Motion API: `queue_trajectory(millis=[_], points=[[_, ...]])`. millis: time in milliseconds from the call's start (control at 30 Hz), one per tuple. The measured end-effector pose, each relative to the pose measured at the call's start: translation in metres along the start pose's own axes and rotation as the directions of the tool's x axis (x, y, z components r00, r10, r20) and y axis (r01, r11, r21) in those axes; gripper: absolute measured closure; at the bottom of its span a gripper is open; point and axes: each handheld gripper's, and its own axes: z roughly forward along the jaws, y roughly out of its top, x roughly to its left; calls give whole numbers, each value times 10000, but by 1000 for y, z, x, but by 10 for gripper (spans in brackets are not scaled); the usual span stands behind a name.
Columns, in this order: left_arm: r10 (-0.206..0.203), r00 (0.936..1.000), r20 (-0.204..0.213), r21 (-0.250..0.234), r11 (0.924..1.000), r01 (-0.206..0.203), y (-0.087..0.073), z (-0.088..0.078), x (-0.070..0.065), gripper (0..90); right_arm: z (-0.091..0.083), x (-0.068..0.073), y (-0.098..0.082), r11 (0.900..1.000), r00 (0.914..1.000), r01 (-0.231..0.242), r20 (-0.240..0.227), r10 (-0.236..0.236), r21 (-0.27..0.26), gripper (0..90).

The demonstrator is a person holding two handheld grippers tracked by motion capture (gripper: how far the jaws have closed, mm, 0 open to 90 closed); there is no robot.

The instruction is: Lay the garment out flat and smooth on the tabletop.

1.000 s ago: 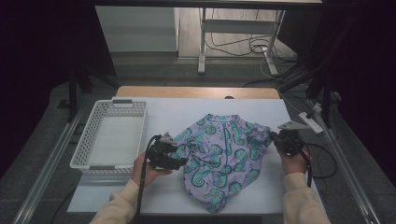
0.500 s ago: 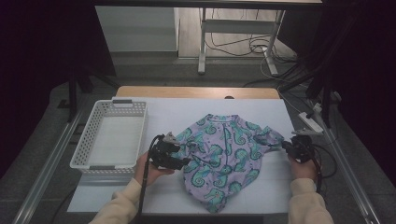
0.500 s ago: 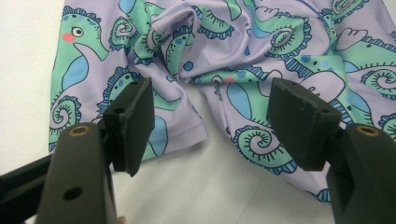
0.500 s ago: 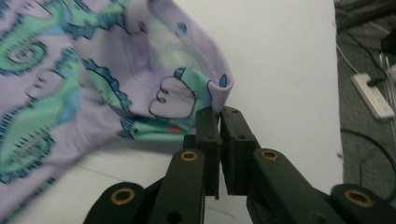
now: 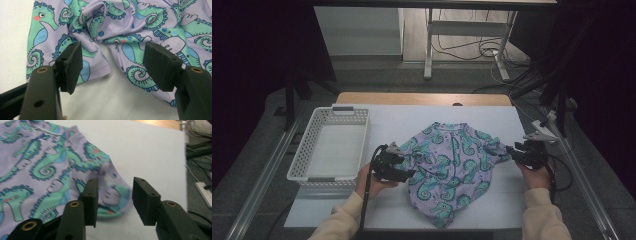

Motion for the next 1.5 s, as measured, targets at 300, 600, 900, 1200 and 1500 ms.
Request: queue_trajectory(millis=[300,600,900,1200,1500], points=[[-105,9999,-42,3,9999,105,-3,0,1,327,42,4,21,9986,9963,-22,-862,67,530,521],[-191,9998,-100,31,9998,192,-7,-2,4,327,74,11,19,9818,9955,480,-891,-320,1839,811],[-230,9996,-176,29,9997,231,-10,-4,2,327,48,-13,28,9998,9958,-26,920,6,220,869],[-353,9990,-274,4,9994,354,-14,-8,4,327,45,-41,26,9955,9820,-946,1641,930,20,647],[-257,9994,-245,-78,9996,255,-11,-9,3,327,31,-20,26,9981,9954,-598,741,609,-164,556]])
